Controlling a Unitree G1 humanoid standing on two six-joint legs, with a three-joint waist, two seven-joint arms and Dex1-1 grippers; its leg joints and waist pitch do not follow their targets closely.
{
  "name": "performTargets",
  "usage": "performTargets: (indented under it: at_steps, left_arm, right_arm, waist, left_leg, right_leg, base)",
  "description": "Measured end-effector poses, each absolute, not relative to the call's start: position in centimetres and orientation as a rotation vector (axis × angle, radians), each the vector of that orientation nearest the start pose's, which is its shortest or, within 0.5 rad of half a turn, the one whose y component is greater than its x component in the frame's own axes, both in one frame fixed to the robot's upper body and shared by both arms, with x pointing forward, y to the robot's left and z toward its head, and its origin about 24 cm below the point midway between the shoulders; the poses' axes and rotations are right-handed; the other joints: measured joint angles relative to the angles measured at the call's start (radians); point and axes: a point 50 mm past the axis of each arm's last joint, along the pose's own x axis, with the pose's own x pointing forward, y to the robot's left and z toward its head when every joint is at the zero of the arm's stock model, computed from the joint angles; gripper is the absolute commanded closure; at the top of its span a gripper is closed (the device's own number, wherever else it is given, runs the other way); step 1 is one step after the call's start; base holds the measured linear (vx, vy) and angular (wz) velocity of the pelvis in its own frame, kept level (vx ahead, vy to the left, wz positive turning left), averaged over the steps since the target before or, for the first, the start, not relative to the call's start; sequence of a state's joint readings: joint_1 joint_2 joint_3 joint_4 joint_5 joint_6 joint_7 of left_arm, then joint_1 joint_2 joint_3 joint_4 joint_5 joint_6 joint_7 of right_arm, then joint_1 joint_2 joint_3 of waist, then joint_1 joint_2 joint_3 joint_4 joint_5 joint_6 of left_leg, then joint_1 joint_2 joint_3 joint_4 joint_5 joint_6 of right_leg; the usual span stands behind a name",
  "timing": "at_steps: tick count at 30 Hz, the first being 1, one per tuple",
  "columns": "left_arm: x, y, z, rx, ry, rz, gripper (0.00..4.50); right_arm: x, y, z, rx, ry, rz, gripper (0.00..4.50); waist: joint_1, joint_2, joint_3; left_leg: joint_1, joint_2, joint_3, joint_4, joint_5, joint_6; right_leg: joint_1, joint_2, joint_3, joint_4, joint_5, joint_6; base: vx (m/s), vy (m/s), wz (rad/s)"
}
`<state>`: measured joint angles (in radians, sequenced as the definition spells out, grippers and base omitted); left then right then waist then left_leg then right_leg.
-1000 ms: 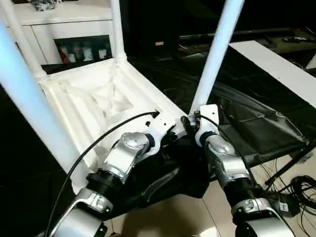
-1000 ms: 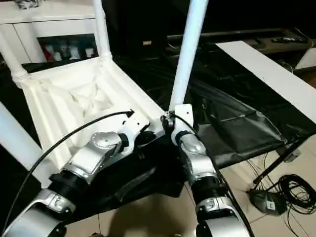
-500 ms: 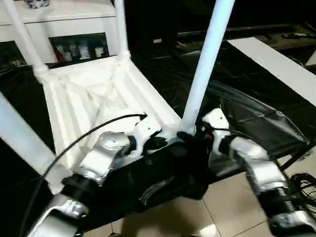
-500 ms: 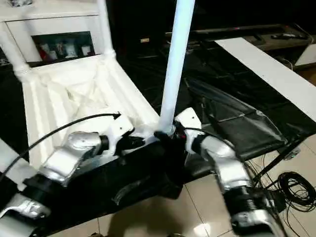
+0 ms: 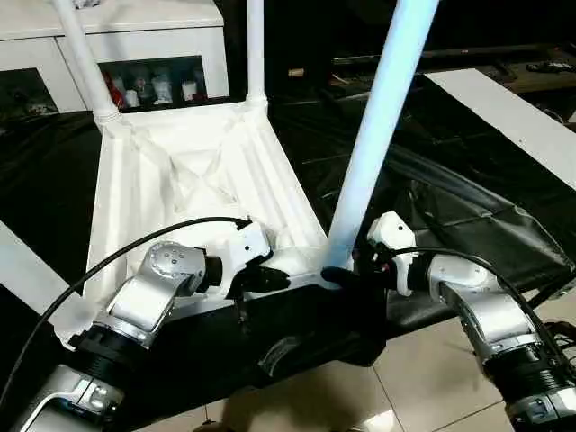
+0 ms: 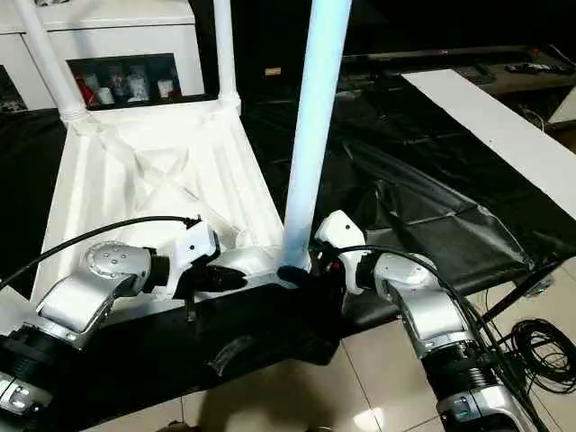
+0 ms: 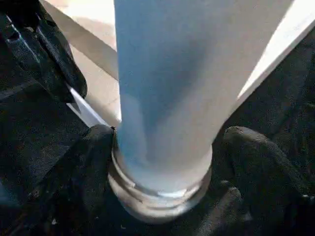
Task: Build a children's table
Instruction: Rotate leg to tighten
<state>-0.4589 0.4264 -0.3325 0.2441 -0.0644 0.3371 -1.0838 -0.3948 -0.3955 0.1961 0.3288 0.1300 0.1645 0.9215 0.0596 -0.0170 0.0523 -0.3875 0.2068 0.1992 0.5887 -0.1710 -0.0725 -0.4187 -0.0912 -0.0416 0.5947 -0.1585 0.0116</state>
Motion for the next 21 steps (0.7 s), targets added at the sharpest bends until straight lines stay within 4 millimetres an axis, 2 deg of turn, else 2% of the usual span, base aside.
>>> performTargets:
  at_steps: [2, 3, 6, 8, 10, 13, 21]
  left_arm:
    - [29.24, 12.55, 5.89, 0.36, 0.453, -1.27, 4.5]
    - [29.21, 12.55, 5.87, 0.359, 0.453, -1.271, 4.5]
    - [29.16, 12.58, 5.87, 0.357, 0.453, -1.272, 4.5]
    - [29.14, 12.6, 5.91, 0.358, 0.454, -1.272, 4.5]
    - [29.13, 12.62, 5.91, 0.358, 0.455, -1.272, 4.5]
    - [29.12, 12.65, 5.91, 0.357, 0.456, -1.272, 4.5]
    - [29.15, 12.69, 5.9, 0.357, 0.458, -1.266, 4.5]
  right_arm:
    - [29.99, -14.85, 5.39, -0.251, 0.287, 1.04, 0.74]
    - [29.99, -14.83, 5.39, -0.251, 0.287, 1.041, 1.02]
    - [29.92, -14.73, 5.37, -0.244, 0.288, 1.057, 1.09]
    - [29.88, -14.69, 5.37, -0.24, 0.288, 1.064, 1.43]
    - [29.86, -14.65, 5.35, -0.238, 0.289, 1.068, 1.43]
    - [29.83, -14.61, 5.29, -0.232, 0.289, 1.071, 1.78]
    - [29.93, -14.18, 4.93, -0.205, 0.281, 1.05, 1.89]
  waist:
    - [0.001, 0.0, 0.0]
    - [0.001, 0.0, 0.0]
    - [0.001, 0.0, 0.0]
    - [0.001, 0.0, 0.0]
    - [0.001, 0.0, 0.0]
    - [0.001, 0.0, 0.0]
    - [-0.002, 0.0, 0.0]
  left_leg:
    - [0.0, 0.0, 0.0, 0.0, 0.0, 0.0]
    - [0.0, 0.0, 0.0, 0.0, 0.0, 0.0]
    - [0.0, 0.0, 0.0, 0.0, 0.0, 0.0]
    - [0.0, 0.0, 0.0, 0.0, 0.0, 0.0]
    - [0.0, 0.0, 0.0, 0.0, 0.0, 0.0]
    - [0.0, 0.0, 0.0, 0.0, 0.0, 0.0]
    - [0.001, 0.0, 0.0, 0.001, 0.0, 0.0]
  right_leg:
    - [0.0, 0.0, 0.0, 0.0, 0.0, 0.0]
    - [0.0, 0.0, 0.0, 0.0, 0.0, 0.0]
    - [0.0, 0.0, 0.0, 0.0, 0.0, 0.0]
    - [0.0, 0.0, 0.0, 0.001, 0.0, 0.0]
    - [0.0, 0.0, 0.0, 0.001, 0.0, 0.0]
    - [0.0, 0.0, 0.0, 0.001, 0.0, 0.0]
    - [0.0, 0.0, 0.0, 0.002, 0.0, 0.0]
  base:
    - [0.0, 0.0, 0.0]
    - [0.0, 0.0, 0.0]
    - [0.0, 0.0, 0.0]
    - [0.0, 0.0, 0.0]
    - [0.0, 0.0, 0.0]
    - [0.0, 0.0, 0.0]
    - [0.0, 0.0, 0.0]
